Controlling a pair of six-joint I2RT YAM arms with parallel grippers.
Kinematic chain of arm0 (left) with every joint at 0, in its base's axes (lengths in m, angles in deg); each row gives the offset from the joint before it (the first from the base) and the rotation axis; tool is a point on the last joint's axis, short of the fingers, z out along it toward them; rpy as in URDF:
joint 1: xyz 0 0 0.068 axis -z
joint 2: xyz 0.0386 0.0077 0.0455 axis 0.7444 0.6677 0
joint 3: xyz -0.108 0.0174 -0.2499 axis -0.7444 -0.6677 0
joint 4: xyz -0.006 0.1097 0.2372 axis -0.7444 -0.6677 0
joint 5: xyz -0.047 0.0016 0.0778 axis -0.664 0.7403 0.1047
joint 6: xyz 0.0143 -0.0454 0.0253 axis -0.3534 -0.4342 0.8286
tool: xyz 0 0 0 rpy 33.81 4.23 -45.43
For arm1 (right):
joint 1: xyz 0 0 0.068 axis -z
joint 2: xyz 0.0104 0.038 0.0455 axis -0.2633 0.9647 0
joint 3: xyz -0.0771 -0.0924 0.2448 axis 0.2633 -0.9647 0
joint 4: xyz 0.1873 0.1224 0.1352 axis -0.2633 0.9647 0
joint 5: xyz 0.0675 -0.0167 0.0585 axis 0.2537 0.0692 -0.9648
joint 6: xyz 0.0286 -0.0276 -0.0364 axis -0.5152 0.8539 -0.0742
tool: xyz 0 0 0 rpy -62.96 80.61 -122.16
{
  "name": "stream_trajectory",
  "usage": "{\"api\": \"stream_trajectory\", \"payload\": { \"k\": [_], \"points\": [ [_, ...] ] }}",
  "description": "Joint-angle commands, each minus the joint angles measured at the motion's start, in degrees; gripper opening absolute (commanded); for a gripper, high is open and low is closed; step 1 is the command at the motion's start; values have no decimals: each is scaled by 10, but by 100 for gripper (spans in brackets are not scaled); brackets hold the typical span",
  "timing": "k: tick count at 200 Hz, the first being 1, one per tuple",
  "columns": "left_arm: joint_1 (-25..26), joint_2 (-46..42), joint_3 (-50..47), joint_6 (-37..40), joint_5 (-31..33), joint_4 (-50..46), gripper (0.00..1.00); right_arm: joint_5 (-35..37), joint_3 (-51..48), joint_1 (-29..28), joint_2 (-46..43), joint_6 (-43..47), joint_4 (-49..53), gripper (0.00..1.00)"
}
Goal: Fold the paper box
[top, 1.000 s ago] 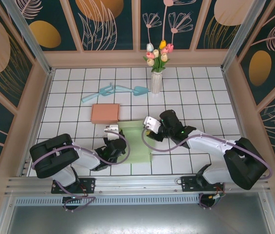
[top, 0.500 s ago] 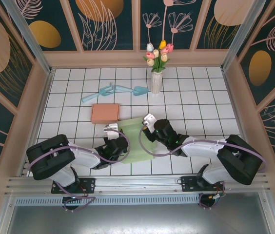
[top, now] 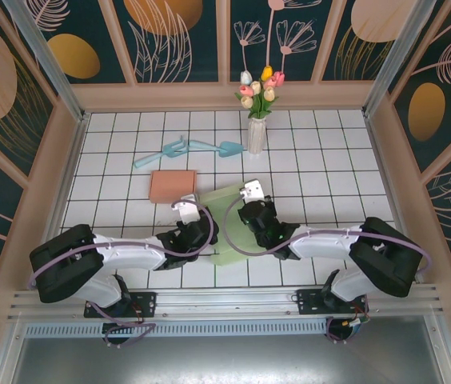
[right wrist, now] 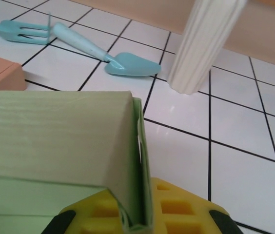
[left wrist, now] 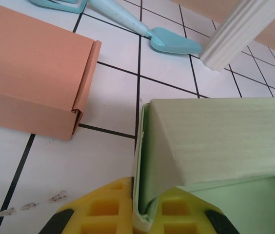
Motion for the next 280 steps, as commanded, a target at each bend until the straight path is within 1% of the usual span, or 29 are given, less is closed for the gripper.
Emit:
{"api": "stream_trajectory", "payload": {
  "k": [1,17,27,32,44,53,74,110,126,144,165,179,191,200,209,219,236,248,256,271,280],
  "points": [
    [-4,-6,-1,-78,52,-78,0,148,25,5,8,-94,76,5],
    [-4,-5,1,-77,49,-75,0,140,28,-1,9,-100,78,6],
    [-2,-5,2,-73,45,-71,0,106,23,-3,5,-87,57,8],
    [-3,-5,2,-70,43,-68,0,81,18,-4,1,-78,44,12],
    [-3,-6,0,-65,39,-60,0,0,5,-1,-9,-60,9,25],
    [-3,-7,-2,-64,37,-55,0,-48,-1,2,-14,-55,-1,29],
    [-3,-11,-6,-63,37,-52,0,-71,1,9,-11,-67,12,30],
    [-3,-12,-13,-61,33,-43,0,-75,-6,22,-7,-68,10,29],
    [-3,-14,-15,-61,31,-37,0,-59,2,23,8,-61,16,27],
    [-3,-18,-15,-60,29,-38,0,-25,13,21,28,-63,30,21],
    [-3,-24,-15,-64,32,-43,0,81,27,9,48,-105,74,11],
    [-3,-27,-17,-68,36,-46,0,146,37,-2,62,-135,107,10],
    [-3,-28,-17,-68,38,-46,0,187,46,-14,74,-154,130,10],
    [-3,-28,-17,-68,39,-47,0,200,51,-23,82,-154,135,11],
    [-3,-27,-17,-67,40,-48,0,197,54,-31,86,-145,125,12],
    [-3,-26,-16,-66,43,-48,0,171,53,-36,85,-131,106,13],
    [-3,-26,-17,-65,45,-49,0,64,40,-36,68,-90,51,17],
    [-3,-26,-20,-63,47,-47,0,4,30,-37,44,-83,29,28],
    [-3,-28,-23,-61,49,-46,0,-27,22,-37,25,-87,20,33],
    [-3,-29,-28,-59,58,-44,0,-66,5,-38,-14,-99,14,41],
    [-3,-31,-30,-58,62,-45,0,-84,-7,-37,-38,-102,11,48]
  ]
}}
